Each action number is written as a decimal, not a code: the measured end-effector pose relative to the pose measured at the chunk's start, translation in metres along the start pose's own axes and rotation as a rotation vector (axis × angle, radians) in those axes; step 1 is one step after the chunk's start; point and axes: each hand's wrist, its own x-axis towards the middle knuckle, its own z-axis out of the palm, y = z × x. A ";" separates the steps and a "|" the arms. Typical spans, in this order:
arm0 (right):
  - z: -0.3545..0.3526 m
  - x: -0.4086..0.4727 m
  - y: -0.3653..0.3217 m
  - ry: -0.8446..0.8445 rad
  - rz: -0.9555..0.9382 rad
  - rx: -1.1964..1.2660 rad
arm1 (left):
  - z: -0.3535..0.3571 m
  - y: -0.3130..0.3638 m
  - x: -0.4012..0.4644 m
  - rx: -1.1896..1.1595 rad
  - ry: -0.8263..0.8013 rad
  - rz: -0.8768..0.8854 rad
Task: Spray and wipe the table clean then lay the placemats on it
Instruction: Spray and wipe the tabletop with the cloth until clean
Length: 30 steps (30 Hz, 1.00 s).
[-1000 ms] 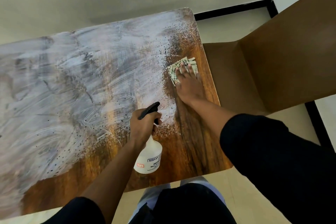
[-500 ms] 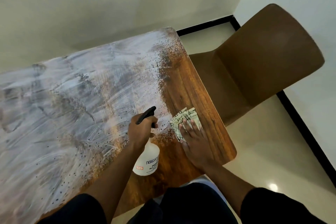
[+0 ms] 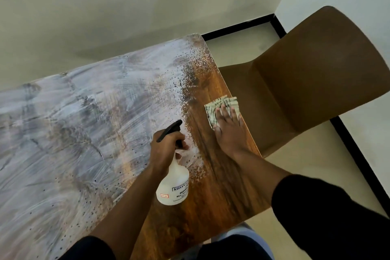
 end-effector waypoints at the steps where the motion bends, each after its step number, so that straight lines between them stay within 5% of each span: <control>1: -0.006 0.022 0.002 -0.011 -0.014 0.007 | 0.004 0.004 0.004 -0.006 0.006 0.001; 10: -0.038 0.139 0.004 -0.045 -0.167 -0.022 | 0.044 0.044 0.030 -0.117 0.052 0.048; 23: 0.000 -0.069 0.077 0.027 -0.121 -0.007 | 0.088 0.026 0.034 -0.123 0.046 -0.082; 30: -0.003 -0.047 0.071 -0.002 -0.152 -0.074 | 0.092 0.025 0.045 -0.103 0.055 -0.082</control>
